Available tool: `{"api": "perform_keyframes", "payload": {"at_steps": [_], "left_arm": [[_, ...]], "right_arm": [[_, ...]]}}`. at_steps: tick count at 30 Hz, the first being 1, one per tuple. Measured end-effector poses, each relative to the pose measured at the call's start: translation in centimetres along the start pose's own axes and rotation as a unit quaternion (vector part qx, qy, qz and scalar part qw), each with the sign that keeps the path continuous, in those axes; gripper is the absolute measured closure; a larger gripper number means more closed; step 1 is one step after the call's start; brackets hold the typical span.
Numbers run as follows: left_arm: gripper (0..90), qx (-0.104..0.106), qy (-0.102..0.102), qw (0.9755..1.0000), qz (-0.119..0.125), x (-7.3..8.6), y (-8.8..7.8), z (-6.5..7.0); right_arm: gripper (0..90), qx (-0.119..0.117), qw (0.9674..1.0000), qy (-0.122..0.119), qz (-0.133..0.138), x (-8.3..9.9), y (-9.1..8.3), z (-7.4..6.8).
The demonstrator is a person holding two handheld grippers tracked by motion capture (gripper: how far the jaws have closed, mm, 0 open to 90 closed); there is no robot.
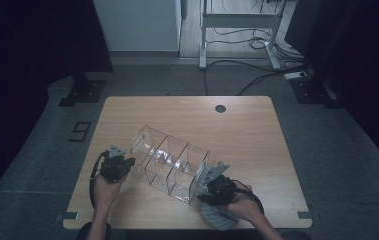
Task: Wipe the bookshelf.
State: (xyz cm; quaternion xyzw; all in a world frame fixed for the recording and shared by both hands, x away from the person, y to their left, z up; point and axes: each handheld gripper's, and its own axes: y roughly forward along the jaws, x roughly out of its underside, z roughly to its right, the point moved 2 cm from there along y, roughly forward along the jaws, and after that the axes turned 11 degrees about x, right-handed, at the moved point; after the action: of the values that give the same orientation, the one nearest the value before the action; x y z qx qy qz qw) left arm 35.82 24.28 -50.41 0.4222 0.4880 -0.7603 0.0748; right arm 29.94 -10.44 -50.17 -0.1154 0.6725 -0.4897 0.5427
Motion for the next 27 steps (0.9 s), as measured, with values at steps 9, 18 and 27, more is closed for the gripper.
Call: {"api": "perform_keyframes", "payload": {"at_steps": [9,18,27], "left_arm": [[86.0,0.005,-0.001,1.0,0.0,0.0,0.0,-0.1],[85.8,0.006,0.001,1.0,-0.001,0.1,0.1,-0.1],[85.5,-0.001,0.007,0.9999,-0.013,0.2,0.5,-0.1]], "right_arm": [[67.8,0.037,0.9983,0.035,0.029,0.0,-2.8,3.0],[67.8,0.074,0.9933,0.071,0.053,0.2,-5.6,6.0],[67.7,0.133,0.9835,0.107,0.061,1.7,-8.1,9.2]]}}
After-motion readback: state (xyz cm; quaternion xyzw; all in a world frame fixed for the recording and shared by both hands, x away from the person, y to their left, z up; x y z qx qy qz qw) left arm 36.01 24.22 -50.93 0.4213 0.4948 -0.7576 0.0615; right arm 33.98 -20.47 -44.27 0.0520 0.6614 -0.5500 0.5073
